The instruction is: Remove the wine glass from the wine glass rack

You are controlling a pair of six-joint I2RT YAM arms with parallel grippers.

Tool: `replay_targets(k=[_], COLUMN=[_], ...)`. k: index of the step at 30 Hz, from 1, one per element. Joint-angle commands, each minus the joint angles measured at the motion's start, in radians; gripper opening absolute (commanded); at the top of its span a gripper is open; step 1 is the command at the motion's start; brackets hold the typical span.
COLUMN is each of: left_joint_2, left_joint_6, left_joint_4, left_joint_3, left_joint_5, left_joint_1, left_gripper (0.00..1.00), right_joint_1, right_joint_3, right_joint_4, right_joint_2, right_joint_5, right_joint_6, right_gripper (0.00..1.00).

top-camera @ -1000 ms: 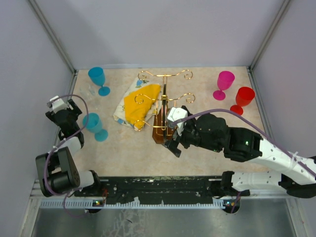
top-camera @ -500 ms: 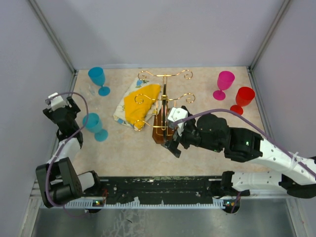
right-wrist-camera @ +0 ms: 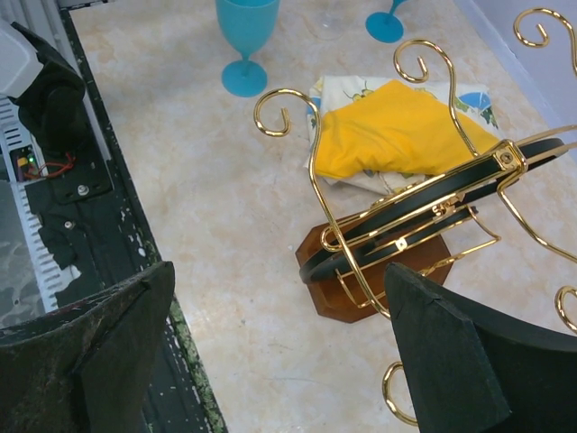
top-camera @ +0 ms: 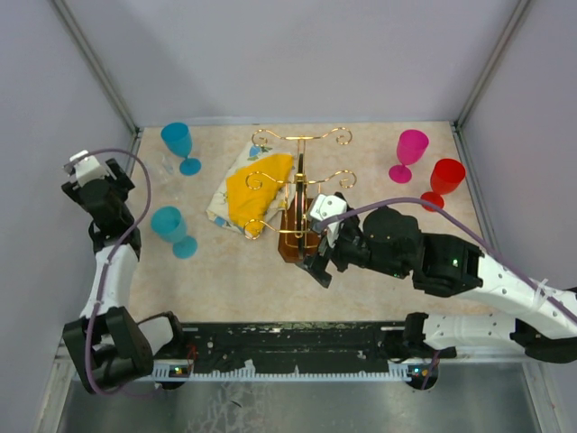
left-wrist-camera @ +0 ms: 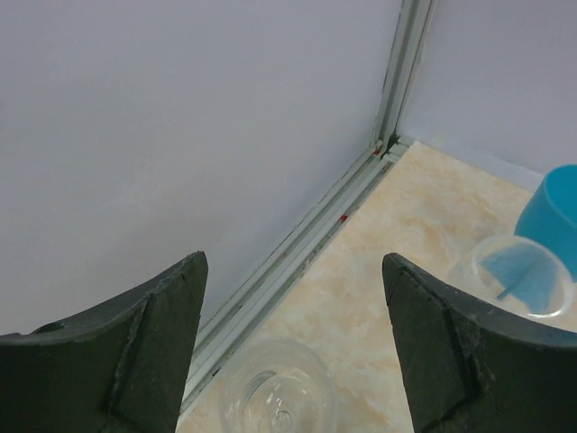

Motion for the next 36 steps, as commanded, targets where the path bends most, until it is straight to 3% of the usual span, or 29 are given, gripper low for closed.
replay_targets(k=[1, 9, 13, 20, 26, 27, 28, 36], left_joint_2=[-0.081, -0.065, -0.031, -0.049, 0.007, 0.010, 0.011, 0.119], left_joint_6=[-0.071, -0.182, -0.246, -0.345, -0.368, -0.367, -0.366, -0.359], left_joint_4=[-0.157, -0.476, -0.659, -0.806, -0.904, -0.912, -0.915, -1.084], left_joint_3=[0.092, 0.335, 0.488, 0.613, 0.668, 0.676, 0.681, 0.864], left_joint_5=[0.016, 0.151, 0.271, 0.487, 0.554, 0.550, 0.544, 0.542], left_joint_1=[-0.007, -0.037, -0.052, -0.096, -0.289, -0.319, -0.345, -0.400], left_gripper=[0.83, 0.81, 0.77, 0.75, 0.79, 0.85, 0.98, 1.00], right_joint_1=[-0.005, -0.067, -0.221, -0.534, -0.817, -0.851, -0.880, -0.942], right_joint_3=[0.017, 0.206, 0.359, 0.595, 0.764, 0.780, 0.798, 0.795], right_joint_4=[0.046, -0.013, -0.059, -0.167, -0.301, -0.320, -0.343, -0.350], right_joint_2=[0.000, 0.179, 0.284, 0.442, 0.573, 0.585, 0.596, 0.602], right_joint_5=[0.040, 0.099, 0.017, -0.137, -0.282, -0.284, -0.291, -0.253], right_joint_6=[0.052, 0.160, 0.252, 0.409, 0.501, 0.504, 0.497, 0.431], right_gripper=[0.99, 0.99, 0.99, 0.99, 0.99, 0.99, 0.99, 0.99])
